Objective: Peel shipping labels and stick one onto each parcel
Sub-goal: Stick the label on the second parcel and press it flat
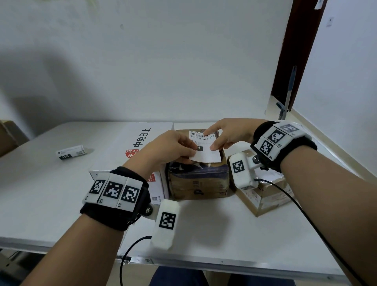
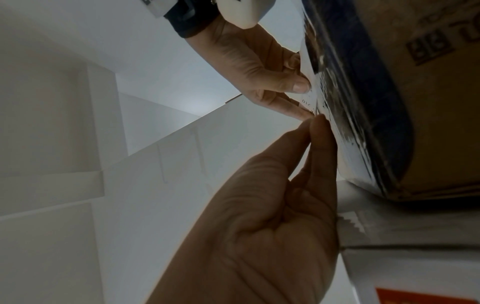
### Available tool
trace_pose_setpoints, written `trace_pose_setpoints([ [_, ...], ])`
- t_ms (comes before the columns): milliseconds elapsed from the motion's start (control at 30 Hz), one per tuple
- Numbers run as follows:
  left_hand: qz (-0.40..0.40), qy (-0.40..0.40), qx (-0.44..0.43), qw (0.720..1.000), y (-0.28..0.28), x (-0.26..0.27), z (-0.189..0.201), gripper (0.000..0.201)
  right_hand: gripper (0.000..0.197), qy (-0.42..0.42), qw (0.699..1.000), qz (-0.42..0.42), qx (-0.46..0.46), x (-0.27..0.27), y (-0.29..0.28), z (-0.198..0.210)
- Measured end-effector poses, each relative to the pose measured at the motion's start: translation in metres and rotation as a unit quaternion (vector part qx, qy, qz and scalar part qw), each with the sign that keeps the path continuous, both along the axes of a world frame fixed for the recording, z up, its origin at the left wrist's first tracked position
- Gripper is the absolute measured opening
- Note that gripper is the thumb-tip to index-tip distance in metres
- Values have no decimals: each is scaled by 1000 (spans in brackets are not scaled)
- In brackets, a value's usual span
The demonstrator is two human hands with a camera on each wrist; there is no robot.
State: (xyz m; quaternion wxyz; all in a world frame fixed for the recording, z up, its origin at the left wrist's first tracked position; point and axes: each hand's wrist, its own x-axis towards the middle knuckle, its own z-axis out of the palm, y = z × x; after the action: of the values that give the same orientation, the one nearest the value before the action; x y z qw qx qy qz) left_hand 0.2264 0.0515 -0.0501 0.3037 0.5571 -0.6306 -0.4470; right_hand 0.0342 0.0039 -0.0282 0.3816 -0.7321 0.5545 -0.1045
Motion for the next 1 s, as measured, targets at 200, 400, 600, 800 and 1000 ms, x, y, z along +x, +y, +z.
trace_pose_setpoints([
  [200, -1, -6, -2, 1000, 1, 0, -1, 21, 63, 16, 1000, -2, -1, 1, 1, 0],
  [400, -10, -21, 1, 1000, 0, 0, -1, 22, 64, 31, 1000, 2, -4, 1, 1, 0],
  [600, -16, -52, 4, 999, 0, -2, -1, 19, 65, 43, 999, -1, -8, 2, 0, -2],
  [800, -19, -84, -2, 996, 1, -6, -1, 19, 66, 53, 998, 0, -17, 3, 0, -3],
  [1000, -30, -113, -5, 993, 2, -8, 1, 19, 67, 71, 997, 4, -18, 5, 0, -4],
])
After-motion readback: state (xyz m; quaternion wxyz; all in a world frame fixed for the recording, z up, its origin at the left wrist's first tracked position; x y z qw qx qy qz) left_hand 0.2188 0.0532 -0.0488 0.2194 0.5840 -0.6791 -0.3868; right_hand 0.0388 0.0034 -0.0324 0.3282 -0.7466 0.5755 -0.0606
